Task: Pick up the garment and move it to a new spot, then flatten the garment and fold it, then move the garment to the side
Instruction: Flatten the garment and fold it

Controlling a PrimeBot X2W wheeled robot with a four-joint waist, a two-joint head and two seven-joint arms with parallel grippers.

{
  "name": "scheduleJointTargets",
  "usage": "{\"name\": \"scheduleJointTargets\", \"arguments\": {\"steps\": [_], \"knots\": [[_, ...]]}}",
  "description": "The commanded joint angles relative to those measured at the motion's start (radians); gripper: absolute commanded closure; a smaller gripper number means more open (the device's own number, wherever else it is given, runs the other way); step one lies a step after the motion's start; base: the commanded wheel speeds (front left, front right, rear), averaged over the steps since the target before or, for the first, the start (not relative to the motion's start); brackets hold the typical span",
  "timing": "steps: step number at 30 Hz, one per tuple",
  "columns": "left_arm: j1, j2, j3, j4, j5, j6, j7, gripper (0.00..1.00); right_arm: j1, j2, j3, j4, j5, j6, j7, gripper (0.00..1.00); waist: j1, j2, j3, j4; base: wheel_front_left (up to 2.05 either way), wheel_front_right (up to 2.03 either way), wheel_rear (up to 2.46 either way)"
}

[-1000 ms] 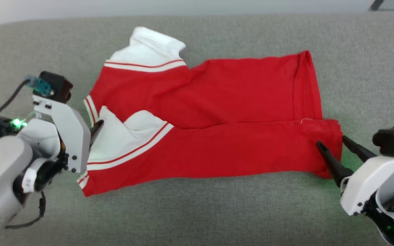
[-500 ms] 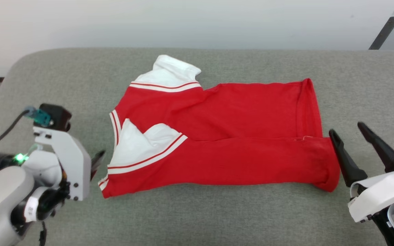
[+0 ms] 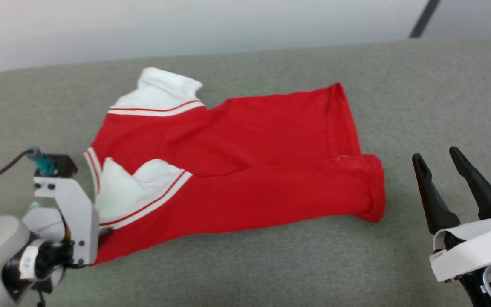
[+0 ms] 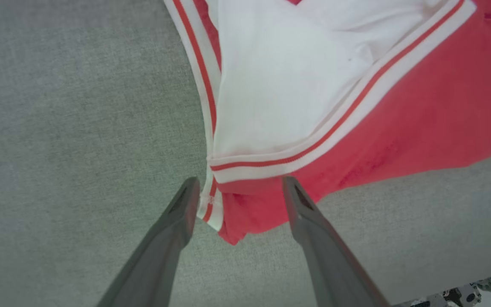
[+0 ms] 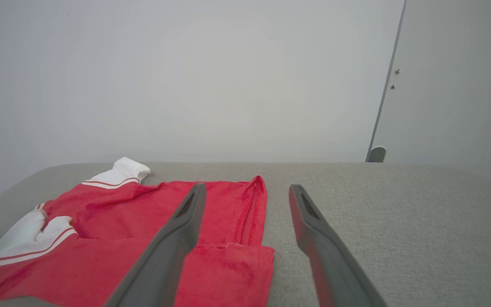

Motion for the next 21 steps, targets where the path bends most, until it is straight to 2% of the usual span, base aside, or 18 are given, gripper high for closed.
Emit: {"name": "scheduleJointTargets", "arguments": {"steps": [1, 7, 16, 17, 21], "knots": [[0.011, 0.007, -0.003, 0.006, 0.0, 0.004, 0.007, 0.0, 0.011, 0.003, -0.005, -0.004, -0.003, -0.001, -0.004, 0.0, 0.0, 0.0, 0.039, -0.04, 0.0, 0.0, 0.0], [0.025, -0.001, -0.015, 0.06, -0.032, 0.009, 0.055, 0.0, 0.01, 0.034, -0.022, -0.009, 0.018, -0.001, -0.011, 0.0, 0.0, 0.0, 0.068, -0.064, 0.0, 0.0, 0.0], [0.044, -0.077, -0.014, 0.177, -0.095, -0.024, 0.077, 0.0, -0.001, 0.044, -0.027, 0.003, 0.037, -0.001, 0.017, 0.0, 0.0, 0.0, 0.082, -0.063, 0.0, 0.0, 0.0], [0.042, -0.085, -0.014, 0.186, -0.101, -0.031, 0.082, 1.0, -0.005, 0.044, -0.028, 0.003, 0.038, -0.001, 0.022, 0.0, 0.0, 0.0, 0.083, -0.061, 0.0, 0.0, 0.0], [0.034, -0.104, -0.011, 0.217, -0.101, -0.04, 0.082, 1.0, -0.006, 0.047, -0.029, 0.016, 0.052, -0.001, 0.08, 0.0, 0.0, 0.0, 0.084, -0.056, 0.0, 0.0, 0.0]]}}
